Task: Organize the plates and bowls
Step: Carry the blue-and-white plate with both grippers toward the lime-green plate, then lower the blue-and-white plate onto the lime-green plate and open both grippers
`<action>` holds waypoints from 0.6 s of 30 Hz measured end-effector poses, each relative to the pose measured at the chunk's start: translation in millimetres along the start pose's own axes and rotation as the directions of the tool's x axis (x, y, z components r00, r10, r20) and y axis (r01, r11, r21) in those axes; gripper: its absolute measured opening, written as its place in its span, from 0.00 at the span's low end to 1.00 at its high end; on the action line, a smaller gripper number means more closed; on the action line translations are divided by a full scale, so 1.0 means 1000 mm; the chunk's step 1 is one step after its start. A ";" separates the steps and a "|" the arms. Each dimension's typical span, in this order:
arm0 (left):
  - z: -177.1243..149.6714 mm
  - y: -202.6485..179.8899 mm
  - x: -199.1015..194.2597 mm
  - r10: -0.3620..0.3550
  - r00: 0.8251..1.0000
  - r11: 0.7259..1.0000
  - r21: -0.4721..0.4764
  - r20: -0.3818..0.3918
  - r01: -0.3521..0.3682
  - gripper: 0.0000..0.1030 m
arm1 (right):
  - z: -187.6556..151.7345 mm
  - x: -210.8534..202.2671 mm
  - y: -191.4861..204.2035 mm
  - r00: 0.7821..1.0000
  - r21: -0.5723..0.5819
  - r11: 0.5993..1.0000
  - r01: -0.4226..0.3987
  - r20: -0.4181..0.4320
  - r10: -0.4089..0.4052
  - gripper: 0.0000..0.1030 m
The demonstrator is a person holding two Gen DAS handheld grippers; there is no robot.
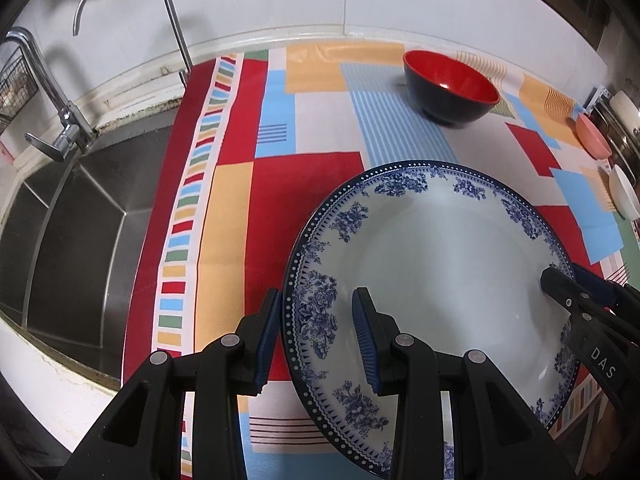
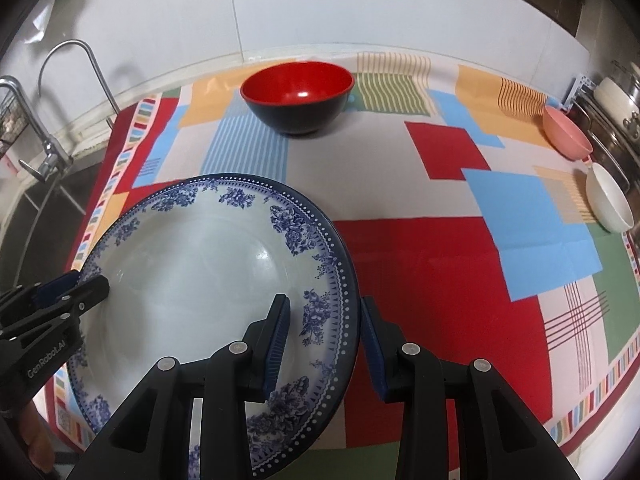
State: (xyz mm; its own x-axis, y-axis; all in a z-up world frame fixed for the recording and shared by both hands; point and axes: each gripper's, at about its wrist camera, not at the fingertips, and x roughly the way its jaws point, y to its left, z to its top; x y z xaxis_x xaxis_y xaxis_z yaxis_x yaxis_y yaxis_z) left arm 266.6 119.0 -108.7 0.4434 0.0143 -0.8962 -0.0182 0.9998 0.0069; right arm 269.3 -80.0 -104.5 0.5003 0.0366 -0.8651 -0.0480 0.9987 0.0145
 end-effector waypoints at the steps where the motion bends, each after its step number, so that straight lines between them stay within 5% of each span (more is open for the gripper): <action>1: -0.001 0.001 0.001 0.000 1.000 1.000 0.001 -0.004 0.000 0.35 | -0.001 0.001 0.001 1.000 0.001 1.000 0.002 -0.003 -0.002 0.35; 18: -0.004 0.002 0.012 -0.022 0.999 1.000 0.005 -0.036 0.022 0.35 | -0.008 0.010 0.004 0.999 0.008 1.000 0.017 -0.043 -0.017 0.36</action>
State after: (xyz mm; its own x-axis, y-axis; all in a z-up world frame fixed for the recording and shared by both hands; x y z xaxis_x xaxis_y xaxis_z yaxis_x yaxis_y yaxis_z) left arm 267.9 121.1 -121.2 0.4113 -0.0081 -0.9115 -0.0039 0.9999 -0.0107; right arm 267.2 -75.4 -117.6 0.4632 0.0186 -0.8860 -0.0323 0.9995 0.0041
